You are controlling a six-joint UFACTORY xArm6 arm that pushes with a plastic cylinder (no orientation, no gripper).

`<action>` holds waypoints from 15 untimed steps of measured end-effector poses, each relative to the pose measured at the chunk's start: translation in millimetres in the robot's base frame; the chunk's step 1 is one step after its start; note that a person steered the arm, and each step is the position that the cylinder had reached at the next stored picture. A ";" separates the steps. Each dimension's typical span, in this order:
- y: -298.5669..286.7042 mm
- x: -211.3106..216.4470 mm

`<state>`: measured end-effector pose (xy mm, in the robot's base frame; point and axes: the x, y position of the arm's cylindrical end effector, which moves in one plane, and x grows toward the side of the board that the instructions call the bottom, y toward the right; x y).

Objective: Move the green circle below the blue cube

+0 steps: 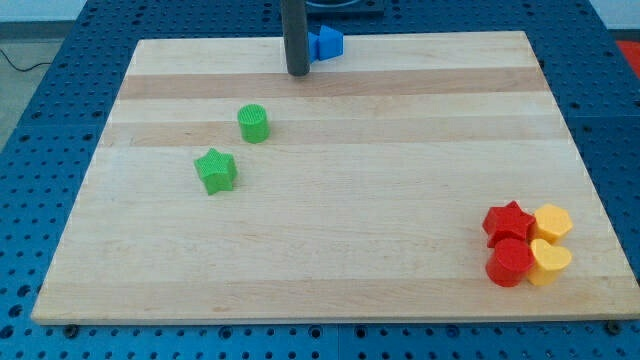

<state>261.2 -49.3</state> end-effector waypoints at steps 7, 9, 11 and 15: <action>-162.2 127.8; -79.4 152.4; -76.6 91.6; -54.3 84.6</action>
<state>345.8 -103.6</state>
